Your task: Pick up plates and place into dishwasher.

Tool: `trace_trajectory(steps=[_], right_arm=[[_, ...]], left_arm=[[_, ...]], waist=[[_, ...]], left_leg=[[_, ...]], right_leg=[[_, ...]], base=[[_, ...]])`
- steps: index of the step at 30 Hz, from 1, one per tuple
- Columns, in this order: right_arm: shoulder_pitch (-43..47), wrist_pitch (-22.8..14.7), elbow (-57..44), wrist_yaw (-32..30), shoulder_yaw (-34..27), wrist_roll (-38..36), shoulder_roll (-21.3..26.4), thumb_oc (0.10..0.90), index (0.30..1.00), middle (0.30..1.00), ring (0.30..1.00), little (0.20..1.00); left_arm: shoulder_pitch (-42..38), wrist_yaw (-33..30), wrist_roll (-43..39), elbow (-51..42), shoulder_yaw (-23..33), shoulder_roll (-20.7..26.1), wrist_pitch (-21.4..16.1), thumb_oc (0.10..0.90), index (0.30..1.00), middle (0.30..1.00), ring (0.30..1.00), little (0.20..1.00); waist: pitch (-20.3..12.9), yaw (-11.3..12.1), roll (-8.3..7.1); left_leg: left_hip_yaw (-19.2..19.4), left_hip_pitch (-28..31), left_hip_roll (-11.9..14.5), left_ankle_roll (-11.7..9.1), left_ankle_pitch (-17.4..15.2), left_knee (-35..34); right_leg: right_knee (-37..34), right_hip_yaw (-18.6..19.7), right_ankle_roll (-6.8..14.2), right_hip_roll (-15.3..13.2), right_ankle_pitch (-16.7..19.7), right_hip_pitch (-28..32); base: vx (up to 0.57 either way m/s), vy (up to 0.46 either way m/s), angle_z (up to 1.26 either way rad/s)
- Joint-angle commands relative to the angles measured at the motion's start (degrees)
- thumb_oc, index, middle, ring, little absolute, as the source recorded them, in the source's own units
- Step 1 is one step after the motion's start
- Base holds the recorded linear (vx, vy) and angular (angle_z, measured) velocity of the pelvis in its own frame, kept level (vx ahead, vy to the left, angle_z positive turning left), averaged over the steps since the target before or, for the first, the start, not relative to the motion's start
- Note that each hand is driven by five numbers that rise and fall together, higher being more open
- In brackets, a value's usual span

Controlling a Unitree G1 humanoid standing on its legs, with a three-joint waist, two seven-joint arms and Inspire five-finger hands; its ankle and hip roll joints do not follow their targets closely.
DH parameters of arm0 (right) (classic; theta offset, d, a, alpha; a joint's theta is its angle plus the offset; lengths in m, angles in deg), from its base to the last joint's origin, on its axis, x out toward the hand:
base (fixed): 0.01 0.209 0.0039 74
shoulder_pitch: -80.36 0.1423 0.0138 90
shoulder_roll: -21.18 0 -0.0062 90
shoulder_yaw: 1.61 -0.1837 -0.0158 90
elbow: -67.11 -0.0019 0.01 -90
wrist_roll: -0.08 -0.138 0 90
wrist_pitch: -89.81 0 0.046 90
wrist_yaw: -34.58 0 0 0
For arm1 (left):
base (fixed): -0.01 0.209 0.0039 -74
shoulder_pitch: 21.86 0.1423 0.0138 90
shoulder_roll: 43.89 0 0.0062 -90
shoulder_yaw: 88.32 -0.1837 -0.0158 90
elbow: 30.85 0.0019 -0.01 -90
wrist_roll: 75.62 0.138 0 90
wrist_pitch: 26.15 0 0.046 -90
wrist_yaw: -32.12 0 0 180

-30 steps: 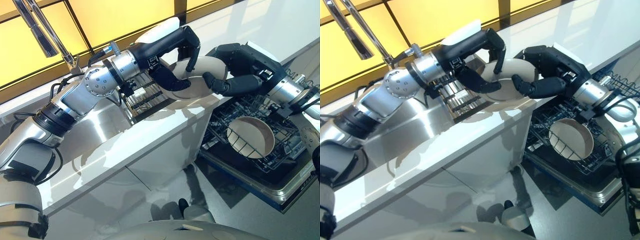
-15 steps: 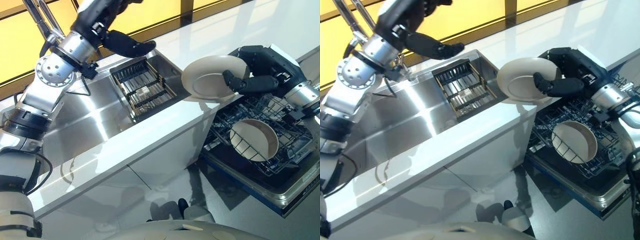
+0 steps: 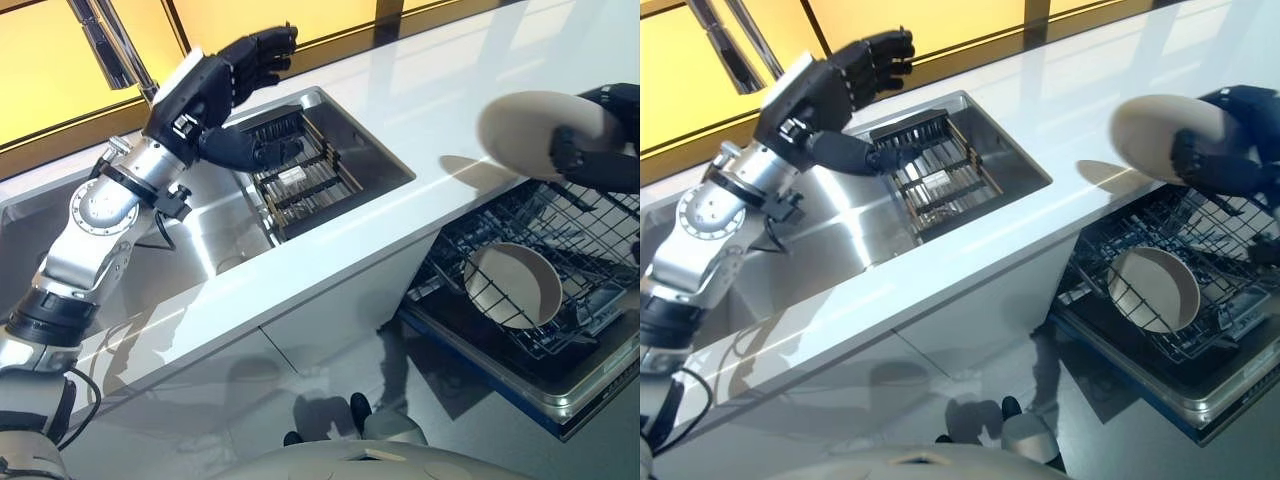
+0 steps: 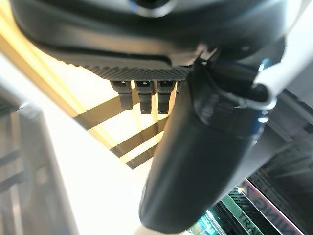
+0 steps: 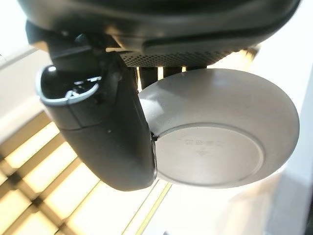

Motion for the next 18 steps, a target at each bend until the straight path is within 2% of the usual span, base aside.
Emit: trace_trajectory(steps=[1,8,11,12,18], right_arm=[[1.65,-4.87,1.43,-6.31,-7.87,1.5,5.6,0.1,0.3,0.3,0.3,0.2],[-2.49,-4.08,6.45,-12.75,-12.12,2.32,7.9,0.1,0.3,0.3,0.3,0.2],[-4.67,-3.43,8.0,-12.56,-14.94,2.16,8.49,0.1,0.3,0.3,0.3,0.2],[-6.41,-2.87,9.32,-11.93,-16.02,4.41,8.47,0.1,0.3,0.3,0.3,0.2],[-6.31,-1.57,12.37,-11.33,-13.11,7.7,9.27,0.1,0.3,0.3,0.3,0.2]], left_arm=[[-4.63,-1.0,0.52,1.15,3.5,0.77,-3.64,0.8,0.9,0.9,0.9,0.9],[-5.58,0.49,0.63,1.56,0.68,1.18,-3.27,0.8,0.9,0.9,0.9,0.9],[-6.38,0.96,0.22,0.87,-0.42,1.63,-2.79,0.8,0.9,0.9,0.9,0.9],[-6.98,1.35,-0.67,-0.03,-1.02,1.5,-2.43,0.8,0.9,0.9,0.9,0.9],[-9.05,2.95,-1.15,-2.61,-4.3,0.17,-0.98,0.8,0.9,0.9,0.9,0.9]], waist=[[-6.35,-0.25,-2.33],[-5.43,-1.11,-2.78],[-5.03,-1.74,-2.73],[-4.8,-2.03,-2.71],[-4.1,-2.25,-2.58]], left_leg=[[-3.26,0.34,0.04,0.82,-1.23,0.36],[-2.36,0.4,0.31,0.67,-1.13,0.35],[-1.82,0.35,0.44,0.48,-1.07,0.39],[-1.7,0.29,0.51,0.49,-1.08,0.38],[-1.34,0.28,0.58,0.54,-0.97,0.39]], right_leg=[[2.77,0.34,4.16,1.83,-1.61,0.17],[2.56,0.33,4.41,1.81,-0.91,0.0],[2.8,0.39,4.59,1.8,-0.8,-0.26],[2.91,0.31,4.68,1.73,-0.76,-0.43],[2.94,0.19,4.76,1.57,-0.38,-0.63]], base=[[0.0,0.0,0.0],[0.0,0.0,0.0],[0.0,-0.001,-0.01],[0.0,0.0,0.0],[-0.01,-0.027,-0.08]])
